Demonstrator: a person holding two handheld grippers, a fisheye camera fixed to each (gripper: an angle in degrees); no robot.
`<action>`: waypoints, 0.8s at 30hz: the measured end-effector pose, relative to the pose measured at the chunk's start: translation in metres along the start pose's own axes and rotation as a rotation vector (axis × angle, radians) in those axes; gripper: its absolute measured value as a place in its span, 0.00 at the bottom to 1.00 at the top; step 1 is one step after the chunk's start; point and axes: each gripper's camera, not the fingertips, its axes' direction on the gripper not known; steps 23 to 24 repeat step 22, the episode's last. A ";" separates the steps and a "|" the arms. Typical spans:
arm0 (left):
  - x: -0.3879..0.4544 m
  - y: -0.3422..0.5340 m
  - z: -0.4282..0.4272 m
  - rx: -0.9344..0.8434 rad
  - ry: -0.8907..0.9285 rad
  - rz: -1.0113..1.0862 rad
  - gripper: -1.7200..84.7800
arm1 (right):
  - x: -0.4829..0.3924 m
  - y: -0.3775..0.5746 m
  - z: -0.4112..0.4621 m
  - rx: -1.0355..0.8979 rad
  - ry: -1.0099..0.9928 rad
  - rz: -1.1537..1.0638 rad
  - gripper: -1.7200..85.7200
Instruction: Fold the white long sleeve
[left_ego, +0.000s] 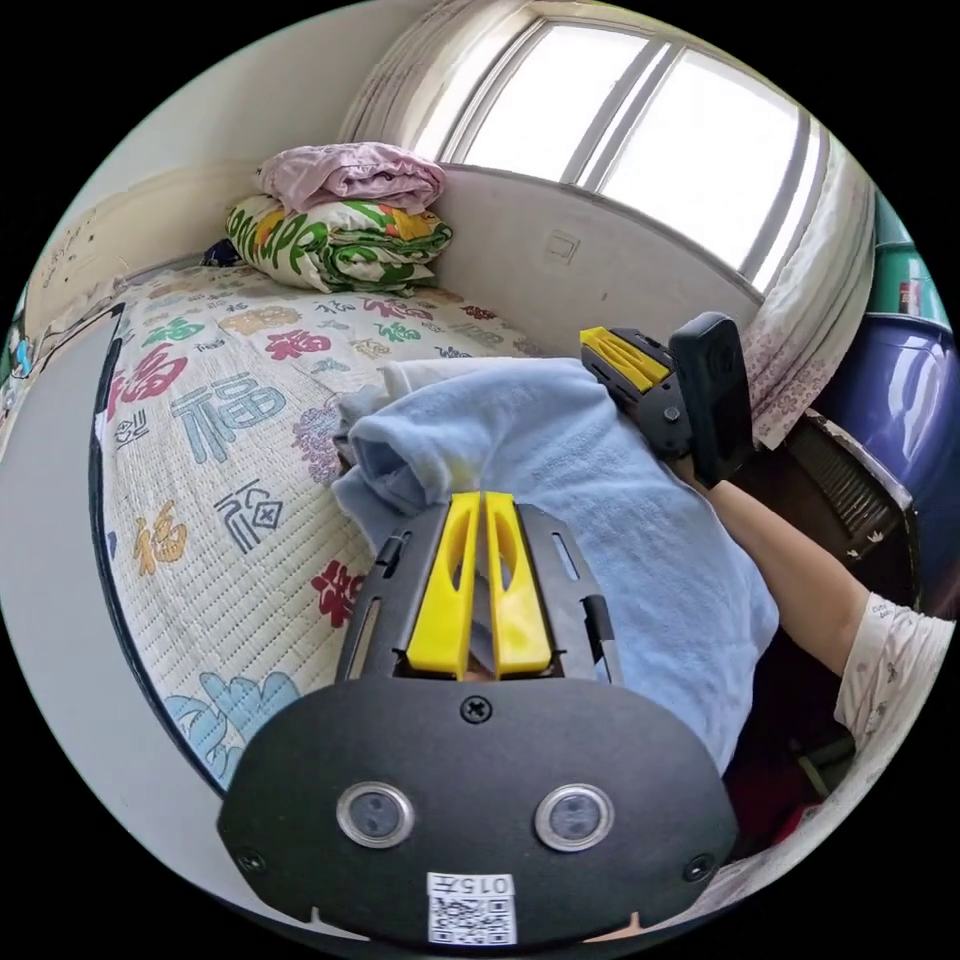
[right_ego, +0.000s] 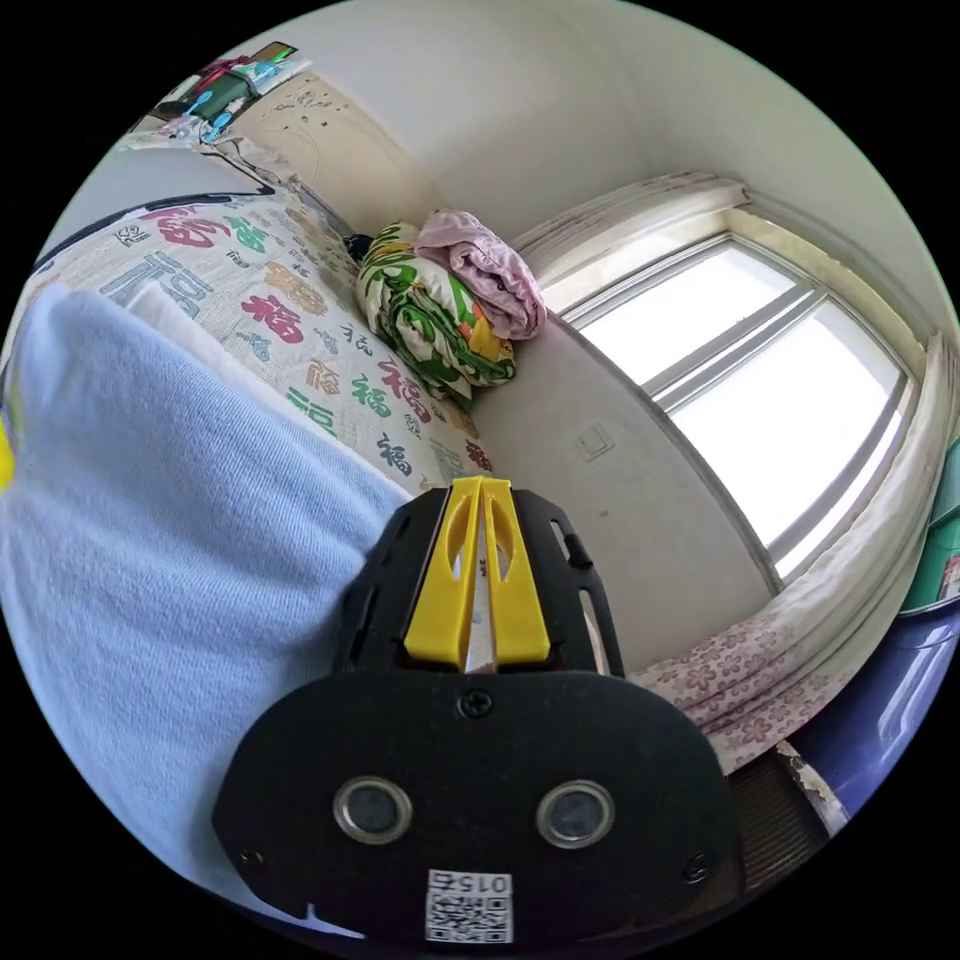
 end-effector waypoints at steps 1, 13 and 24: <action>0.004 0.012 -0.013 -0.019 0.002 -0.009 0.02 | 0.003 0.009 0.009 0.002 0.002 0.006 0.01; 0.077 0.439 -0.374 0.189 -0.294 -0.105 0.01 | 0.231 0.128 -0.025 0.107 -0.168 0.663 0.01; 0.150 0.802 -0.658 0.550 -0.738 -0.546 0.01 | 0.414 0.299 -0.325 1.079 -1.234 0.924 0.01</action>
